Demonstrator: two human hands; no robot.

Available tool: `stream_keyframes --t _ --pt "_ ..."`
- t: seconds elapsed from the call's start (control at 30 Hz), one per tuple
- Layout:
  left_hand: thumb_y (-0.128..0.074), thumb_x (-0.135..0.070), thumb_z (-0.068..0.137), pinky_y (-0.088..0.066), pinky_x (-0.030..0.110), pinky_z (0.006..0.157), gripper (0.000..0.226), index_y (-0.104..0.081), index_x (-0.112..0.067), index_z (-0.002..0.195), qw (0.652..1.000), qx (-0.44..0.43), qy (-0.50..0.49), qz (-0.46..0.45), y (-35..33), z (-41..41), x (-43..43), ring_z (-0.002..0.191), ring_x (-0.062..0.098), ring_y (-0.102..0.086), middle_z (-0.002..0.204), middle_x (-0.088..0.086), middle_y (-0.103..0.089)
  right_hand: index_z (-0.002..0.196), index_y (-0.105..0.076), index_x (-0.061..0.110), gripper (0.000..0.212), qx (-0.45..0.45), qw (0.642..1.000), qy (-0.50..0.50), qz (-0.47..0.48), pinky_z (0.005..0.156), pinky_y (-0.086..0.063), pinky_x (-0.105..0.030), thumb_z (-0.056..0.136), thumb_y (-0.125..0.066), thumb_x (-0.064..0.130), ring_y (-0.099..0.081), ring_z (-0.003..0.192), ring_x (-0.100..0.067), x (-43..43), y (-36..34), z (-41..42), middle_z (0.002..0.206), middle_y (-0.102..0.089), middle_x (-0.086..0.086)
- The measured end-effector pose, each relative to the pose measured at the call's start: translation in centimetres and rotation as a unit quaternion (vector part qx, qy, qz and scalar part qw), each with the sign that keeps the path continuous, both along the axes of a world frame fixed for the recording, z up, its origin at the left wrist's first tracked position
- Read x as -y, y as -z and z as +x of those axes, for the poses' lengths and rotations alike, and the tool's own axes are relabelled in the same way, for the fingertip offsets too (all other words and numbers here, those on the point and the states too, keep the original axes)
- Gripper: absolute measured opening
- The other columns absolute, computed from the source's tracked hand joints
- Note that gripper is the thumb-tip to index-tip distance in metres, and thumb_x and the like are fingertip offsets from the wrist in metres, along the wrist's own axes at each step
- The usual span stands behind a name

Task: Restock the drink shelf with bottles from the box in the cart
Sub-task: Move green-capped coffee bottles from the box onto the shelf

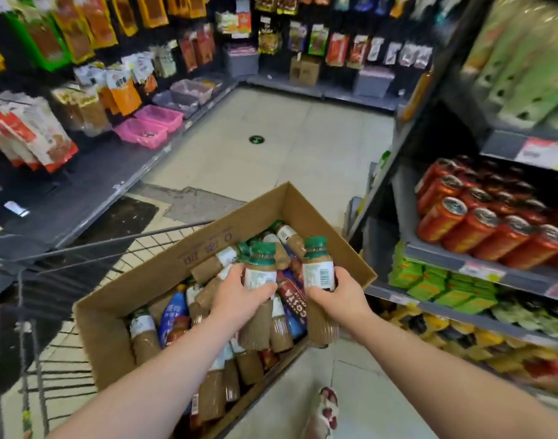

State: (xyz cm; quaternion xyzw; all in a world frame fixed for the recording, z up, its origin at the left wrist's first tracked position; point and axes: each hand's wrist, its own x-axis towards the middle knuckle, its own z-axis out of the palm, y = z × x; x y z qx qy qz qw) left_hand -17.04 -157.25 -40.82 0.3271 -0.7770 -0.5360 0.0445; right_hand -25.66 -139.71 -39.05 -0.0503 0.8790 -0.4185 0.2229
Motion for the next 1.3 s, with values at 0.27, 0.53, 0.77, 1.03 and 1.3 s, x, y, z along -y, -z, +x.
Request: stream_keyframes --t 0.27,0.53,0.77,1.03,1.3 --pt "-0.077 -0.038 0.067 -0.044 0.021 0.062 0.033 -0.048 -0.036 0.084 0.986 -0.055 0.157 -0.009 -4.3 -6.0 -11.6 0.076 -0.001 -0.054 0.085 -0.018 -0.058 0.099 -0.046 0.027 0.033 -0.067 0.985 0.157 -0.008 0.055 -0.038 -0.019 0.077 -0.07 0.034 -0.049 0.069 0.002 -13.8 -4.2 -0.1 0.085 -0.053 0.012" --pt "-0.077 -0.032 0.07 -0.04 0.015 0.06 0.031 -0.05 -0.033 0.086 0.954 -0.101 0.281 -0.009 -7.9 -9.1 -30.9 0.075 0.0 -0.055 0.086 -0.015 -0.059 0.089 -0.048 0.029 0.027 -0.11 0.949 0.295 -0.025 0.057 -0.04 -0.021 0.076 -0.071 0.032 -0.05 0.069 0.003 -32.6 -7.2 2.4 0.077 -0.051 0.02" --pt "-0.076 -0.027 0.074 -0.042 0.026 0.07 0.033 -0.053 -0.028 0.096 0.929 -0.113 0.35 0.029 -10.0 -8.3 -50.2 0.079 0.005 -0.057 0.087 -0.014 -0.06 0.098 -0.051 0.03 0.032 -0.12 0.915 0.384 -0.021 0.07 -0.047 -0.028 0.072 -0.07 0.036 -0.058 0.083 -0.011 -50.4 -9.3 5.9 0.086 -0.059 0.013" --pt "-0.075 -0.032 0.074 -0.042 0.021 0.06 0.028 -0.054 -0.03 0.093 0.894 -0.128 0.424 0.067 -12.9 -7.7 -65.0 0.079 0.001 -0.058 0.088 -0.016 -0.061 0.1 -0.053 0.026 0.033 -0.149 0.88 0.451 -0.021 0.062 -0.049 -0.027 0.072 -0.068 0.036 -0.057 0.077 -0.004 -64.4 -12.6 9.1 0.086 -0.058 0.014" --pt "-0.072 -0.036 0.076 -0.043 0.022 0.058 0.024 -0.05 -0.035 0.083 0.861 -0.165 0.477 0.059 -16.0 -10.4 -73.7 0.078 0.0 -0.056 0.087 -0.018 -0.058 0.094 -0.054 0.028 0.029 -0.185 0.844 0.502 -0.05 0.077 -0.055 -0.04 0.07 -0.067 0.035 -0.06 0.082 -0.011 -72.2 -15.5 8.4 0.089 -0.06 0.011"
